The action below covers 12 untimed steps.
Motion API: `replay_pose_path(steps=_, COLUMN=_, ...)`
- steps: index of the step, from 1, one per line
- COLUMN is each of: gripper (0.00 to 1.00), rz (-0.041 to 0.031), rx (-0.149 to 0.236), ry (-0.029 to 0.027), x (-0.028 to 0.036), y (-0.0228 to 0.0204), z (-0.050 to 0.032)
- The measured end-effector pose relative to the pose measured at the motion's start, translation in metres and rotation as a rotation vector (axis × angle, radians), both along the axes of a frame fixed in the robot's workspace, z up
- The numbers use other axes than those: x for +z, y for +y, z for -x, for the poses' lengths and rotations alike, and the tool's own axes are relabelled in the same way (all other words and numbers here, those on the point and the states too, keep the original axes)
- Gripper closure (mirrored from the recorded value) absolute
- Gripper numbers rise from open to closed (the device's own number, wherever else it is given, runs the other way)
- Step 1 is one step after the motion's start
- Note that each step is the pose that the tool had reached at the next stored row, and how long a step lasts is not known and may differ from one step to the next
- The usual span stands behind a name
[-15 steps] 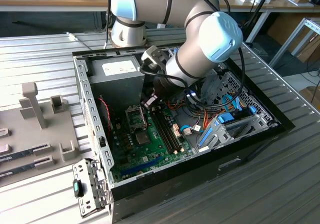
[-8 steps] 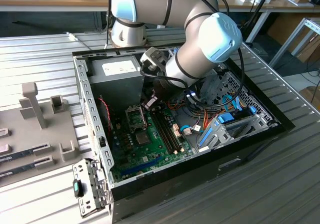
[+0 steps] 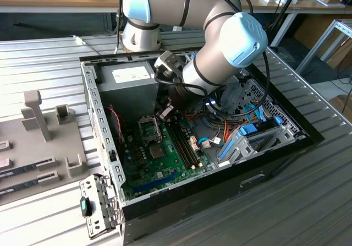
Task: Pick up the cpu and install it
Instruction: 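Close the cpu cover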
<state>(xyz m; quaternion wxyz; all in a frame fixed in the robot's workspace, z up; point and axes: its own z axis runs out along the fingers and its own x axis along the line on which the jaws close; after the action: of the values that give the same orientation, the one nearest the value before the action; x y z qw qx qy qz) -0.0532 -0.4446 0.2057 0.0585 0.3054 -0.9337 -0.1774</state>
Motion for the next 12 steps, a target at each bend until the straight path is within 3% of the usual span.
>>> replay_pose_path(steps=5, gripper=0.89, rz=-0.0068, rx=0.01, ry=-0.0001, x=0.0021, y=0.0, z=-0.0001)
replay_pose_path(steps=12, gripper=0.89, rz=-0.023, rx=0.052, ry=0.0, x=0.0023, y=-0.0023, z=0.0003)
